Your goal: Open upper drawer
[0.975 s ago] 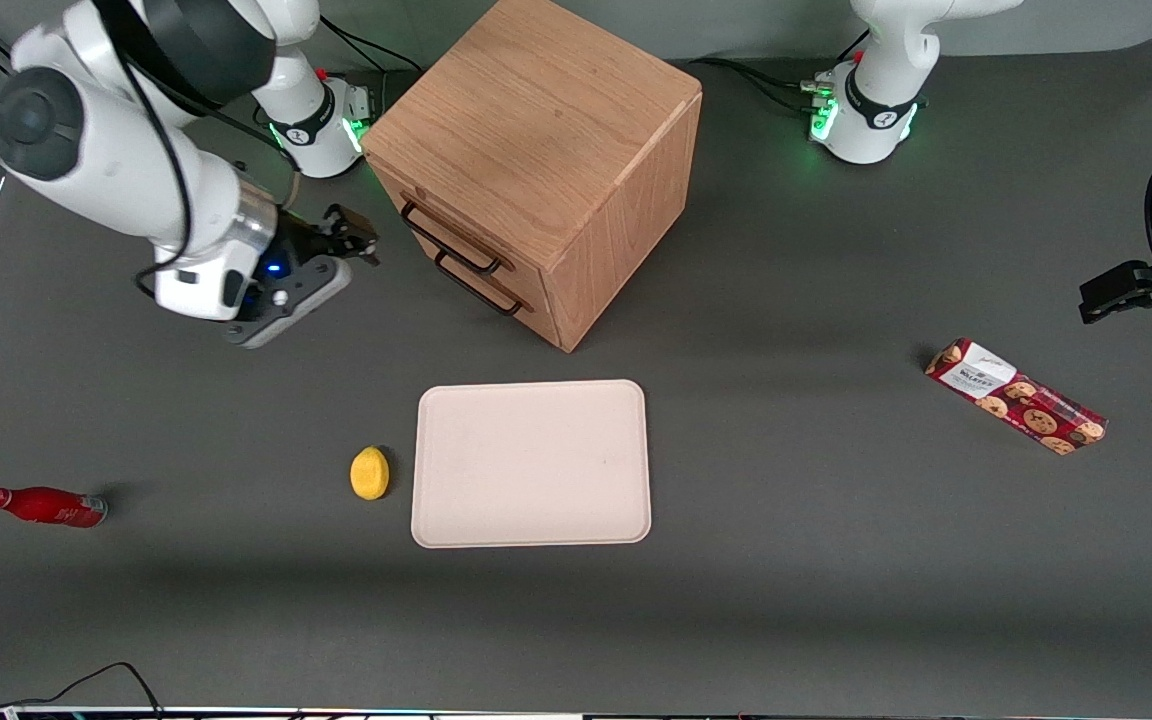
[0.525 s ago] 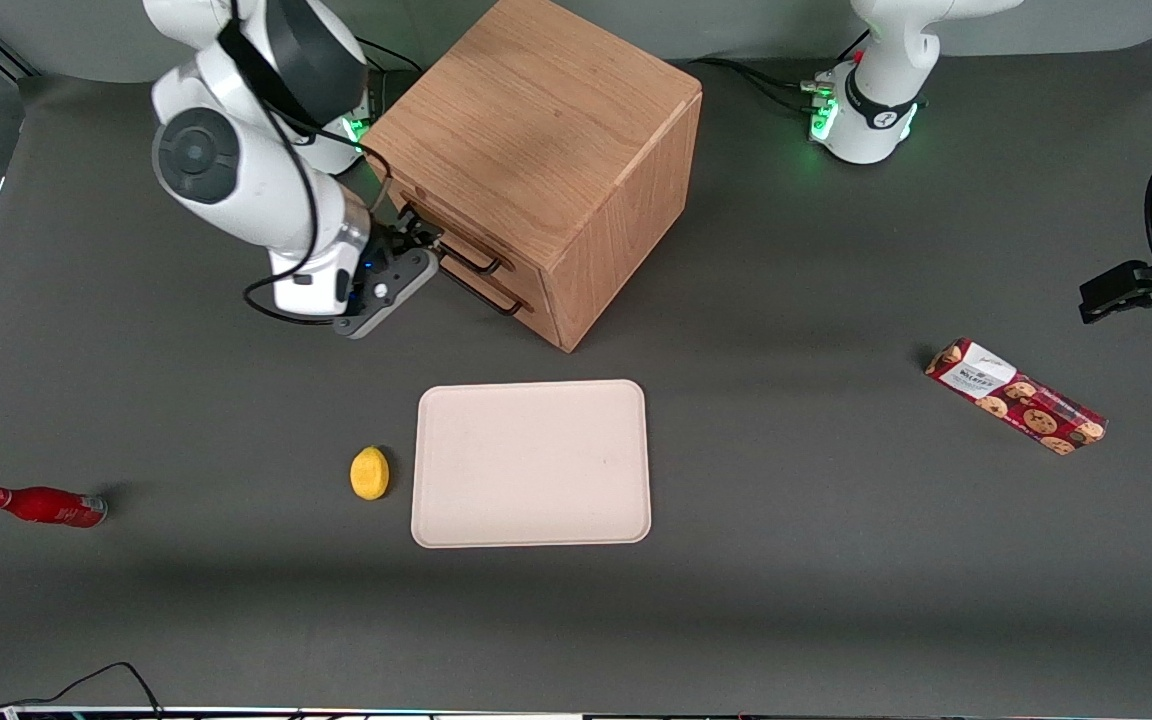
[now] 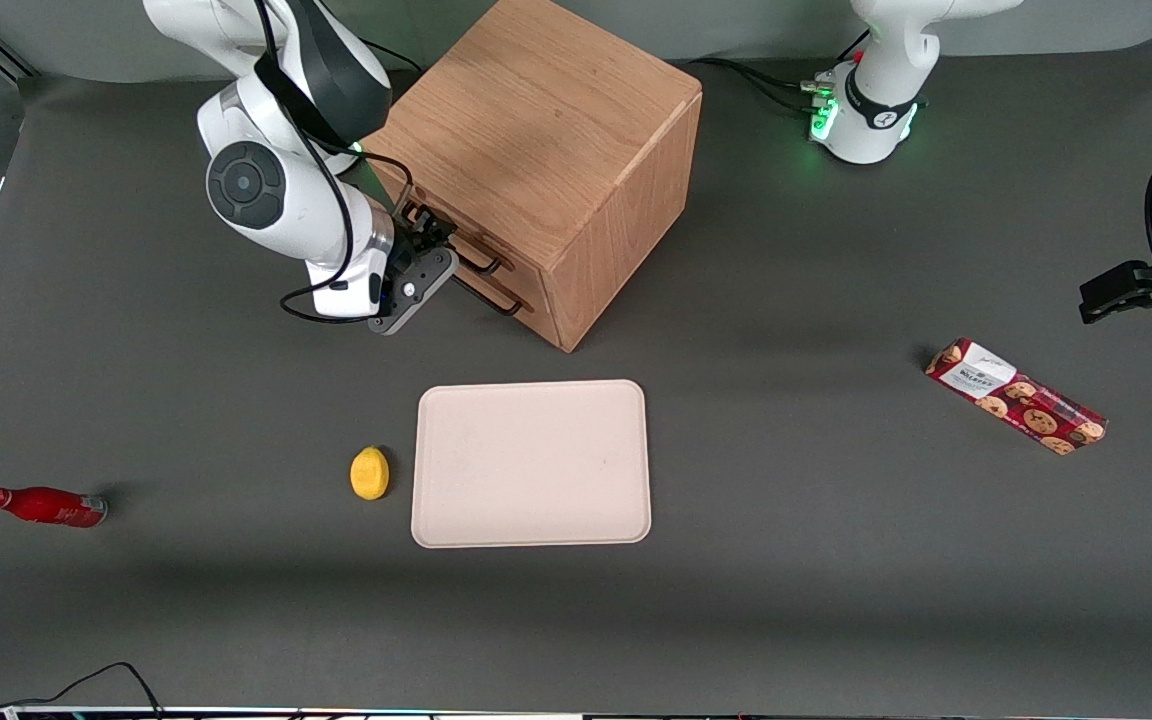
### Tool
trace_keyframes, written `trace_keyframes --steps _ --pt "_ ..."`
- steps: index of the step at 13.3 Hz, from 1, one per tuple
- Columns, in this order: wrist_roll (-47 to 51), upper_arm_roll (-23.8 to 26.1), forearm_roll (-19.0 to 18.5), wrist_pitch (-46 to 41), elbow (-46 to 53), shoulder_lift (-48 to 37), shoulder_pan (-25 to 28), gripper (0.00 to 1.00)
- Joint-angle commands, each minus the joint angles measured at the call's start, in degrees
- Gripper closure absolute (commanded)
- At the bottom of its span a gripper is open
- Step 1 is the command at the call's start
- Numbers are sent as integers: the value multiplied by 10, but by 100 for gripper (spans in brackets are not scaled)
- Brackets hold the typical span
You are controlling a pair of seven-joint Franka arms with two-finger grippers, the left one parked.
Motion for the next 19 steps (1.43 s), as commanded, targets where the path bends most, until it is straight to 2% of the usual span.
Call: trace_keyframes --steps 1,9,13,19 --pt "-22 9 18 22 -23 -9 -3 0" --pt "-37 9 11 39 -43 6 3 0" --pt "-37 9 4 75 -61 14 3 0" --pt "-37 8 -23 83 -63 20 2 0"
